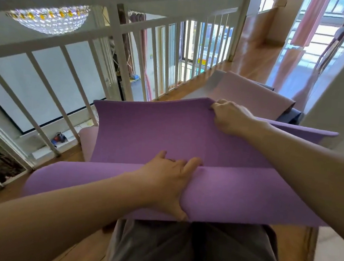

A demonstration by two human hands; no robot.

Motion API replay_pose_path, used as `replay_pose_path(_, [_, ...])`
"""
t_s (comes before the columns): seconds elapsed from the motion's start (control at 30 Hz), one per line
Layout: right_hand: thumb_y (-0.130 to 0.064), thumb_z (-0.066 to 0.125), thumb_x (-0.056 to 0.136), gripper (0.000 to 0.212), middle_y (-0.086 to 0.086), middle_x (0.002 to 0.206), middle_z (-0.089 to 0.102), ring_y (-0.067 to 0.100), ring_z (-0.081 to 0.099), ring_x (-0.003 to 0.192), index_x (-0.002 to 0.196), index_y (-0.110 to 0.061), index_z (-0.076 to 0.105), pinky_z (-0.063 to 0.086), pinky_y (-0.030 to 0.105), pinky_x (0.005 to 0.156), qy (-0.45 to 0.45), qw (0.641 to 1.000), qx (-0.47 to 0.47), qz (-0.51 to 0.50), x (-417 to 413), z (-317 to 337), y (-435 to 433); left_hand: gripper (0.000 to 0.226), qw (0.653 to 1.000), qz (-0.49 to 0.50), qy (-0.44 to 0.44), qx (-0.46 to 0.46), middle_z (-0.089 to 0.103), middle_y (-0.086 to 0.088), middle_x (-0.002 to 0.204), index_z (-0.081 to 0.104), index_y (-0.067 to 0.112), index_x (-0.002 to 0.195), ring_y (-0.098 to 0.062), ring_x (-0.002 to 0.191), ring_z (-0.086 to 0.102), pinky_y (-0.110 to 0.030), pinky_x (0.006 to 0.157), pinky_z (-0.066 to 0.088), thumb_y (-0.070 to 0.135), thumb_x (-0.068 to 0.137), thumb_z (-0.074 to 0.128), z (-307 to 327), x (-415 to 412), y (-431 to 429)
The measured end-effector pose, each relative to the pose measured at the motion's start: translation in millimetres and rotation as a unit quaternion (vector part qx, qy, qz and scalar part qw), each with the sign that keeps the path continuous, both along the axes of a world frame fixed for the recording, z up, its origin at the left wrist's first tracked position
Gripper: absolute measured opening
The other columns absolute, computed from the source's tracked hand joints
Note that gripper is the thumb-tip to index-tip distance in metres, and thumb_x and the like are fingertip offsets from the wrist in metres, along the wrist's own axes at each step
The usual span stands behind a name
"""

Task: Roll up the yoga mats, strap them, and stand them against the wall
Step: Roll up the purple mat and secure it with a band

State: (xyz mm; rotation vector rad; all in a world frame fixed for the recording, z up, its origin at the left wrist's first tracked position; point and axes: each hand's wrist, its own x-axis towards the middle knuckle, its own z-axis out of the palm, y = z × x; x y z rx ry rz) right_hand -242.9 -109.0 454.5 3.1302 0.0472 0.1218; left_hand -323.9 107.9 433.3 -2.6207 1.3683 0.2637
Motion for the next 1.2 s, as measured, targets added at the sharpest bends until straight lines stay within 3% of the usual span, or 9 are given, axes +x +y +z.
replay_pose_path(0.17, [-0.010, 0.039, 0.092, 0.044, 0.008, 0.131, 0.049, 0.032, 0.052, 0.117, 0.135, -0.013, 0.048, 0.046, 0.046, 0.093, 0.007, 1.000, -0.001, -0.011, -1.1, -2.0, -5.6, 0.096, 0.998, -0.026, -0.052, -0.025, 0.026, -0.006, 0.149, 0.018, 0.023, 0.147, -0.027, 0.133, 0.029, -0.048, 0.114, 0.020, 0.066, 0.073, 0.062, 4.5, -5.5, -0.8])
replay_pose_path(0.27, [-0.010, 0.040, 0.092, 0.045, 0.008, 0.132, 0.049, 0.031, 0.052, 0.118, 0.136, -0.013, 0.047, 0.046, 0.046, 0.093, 0.008, 1.000, 0.002, -0.014, -1.6, -3.8, -6.0, 0.097, 0.996, -0.027, -0.071, -0.048, 0.033, -0.007, 0.140, 0.016, 0.018, 0.150, -0.027, 0.124, 0.037, -0.041, 0.110, 0.027, 0.061, 0.076, 0.061, 4.1, -8.0, -3.9])
replay_pose_path(0.4, [-0.011, 0.041, 0.091, 0.044, 0.008, 0.131, 0.050, 0.031, 0.051, 0.118, 0.135, -0.013, 0.049, 0.046, 0.045, 0.092, 0.006, 1.000, 0.008, -0.010, -1.0, -4.8, -3.8, 0.097, 0.996, -0.008, -0.077, -0.048, 0.034, -0.010, 0.145, 0.005, 0.016, 0.151, -0.031, 0.130, 0.038, -0.054, 0.115, 0.014, 0.058, 0.080, 0.056, -1.2, -9.6, -7.3])
replay_pose_path(0.5, [-0.011, 0.041, 0.091, 0.044, 0.008, 0.130, 0.050, 0.031, 0.052, 0.117, 0.133, -0.013, 0.050, 0.046, 0.043, 0.092, 0.005, 1.000, 0.014, -0.012, -2.2, -5.3, -4.0, 0.110, 0.996, 0.018, -0.090, -0.006, 0.026, -0.015, 0.148, 0.002, 0.012, 0.149, -0.035, 0.131, 0.035, -0.061, 0.111, 0.017, 0.067, 0.073, 0.059, -11.3, -9.5, -13.2])
replay_pose_path(0.63, [-0.010, 0.042, 0.090, 0.042, 0.007, 0.129, 0.052, 0.030, 0.053, 0.115, 0.130, -0.012, 0.054, 0.048, 0.043, 0.091, 0.005, 1.000, 0.018, -0.005, -3.7, -3.0, -4.5, 0.105, 0.996, 0.035, -0.063, -0.043, 0.041, -0.009, 0.134, 0.018, 0.017, 0.144, -0.032, 0.117, 0.047, -0.046, 0.100, 0.038, 0.065, 0.065, 0.068, -13.7, 4.6, -17.3])
replay_pose_path(0.77, [-0.002, 0.046, 0.089, 0.037, 0.002, 0.122, 0.062, 0.025, 0.057, 0.112, 0.113, -0.018, 0.068, 0.045, 0.036, 0.095, -0.025, 0.997, 0.064, 0.024, -5.6, 7.4, -9.4, 0.097, 0.999, 0.003, -0.025, -0.043, 0.049, -0.003, 0.129, 0.029, 0.023, 0.139, -0.027, 0.110, 0.053, -0.040, 0.093, 0.046, 0.067, 0.063, 0.069, -2.9, -0.4, -5.1])
replay_pose_path(0.97, [0.003, 0.048, 0.087, 0.039, 0.001, 0.117, 0.066, 0.023, 0.058, 0.109, 0.107, -0.020, 0.073, 0.044, 0.030, 0.096, 0.004, 0.996, 0.085, 0.023, -10.9, -12.3, -2.6, 0.098, 0.997, 0.002, 0.065, -0.032, 0.044, 0.002, 0.129, 0.026, 0.031, 0.142, -0.021, 0.114, 0.046, -0.036, 0.096, 0.043, 0.068, 0.063, 0.071, 2.0, 0.1, 5.4])
replay_pose_path(1.1, [0.001, 0.046, 0.088, 0.039, 0.001, 0.118, 0.065, 0.023, 0.056, 0.112, 0.107, -0.021, 0.073, 0.042, 0.030, 0.097, 0.002, 0.995, 0.094, 0.012, -7.7, -12.7, -8.1, 0.101, 0.999, -0.025, 0.024, -0.010, 0.027, 0.001, 0.122, 0.025, 0.028, 0.143, -0.021, 0.110, 0.032, -0.038, 0.099, 0.039, 0.071, 0.063, 0.069, 2.9, 6.8, 4.5])
replay_pose_path(1.2, [0.001, 0.045, 0.087, 0.040, 0.002, 0.119, 0.065, 0.024, 0.057, 0.111, 0.106, -0.021, 0.073, 0.043, 0.031, 0.097, -0.005, 0.995, 0.098, 0.012, -7.4, -13.9, -7.9, 0.107, 0.999, -0.040, -0.008, -0.004, 0.031, -0.001, 0.127, 0.016, 0.027, 0.148, -0.023, 0.113, 0.037, -0.038, 0.102, 0.037, 0.072, 0.066, 0.066, 6.4, 9.2, 2.5])
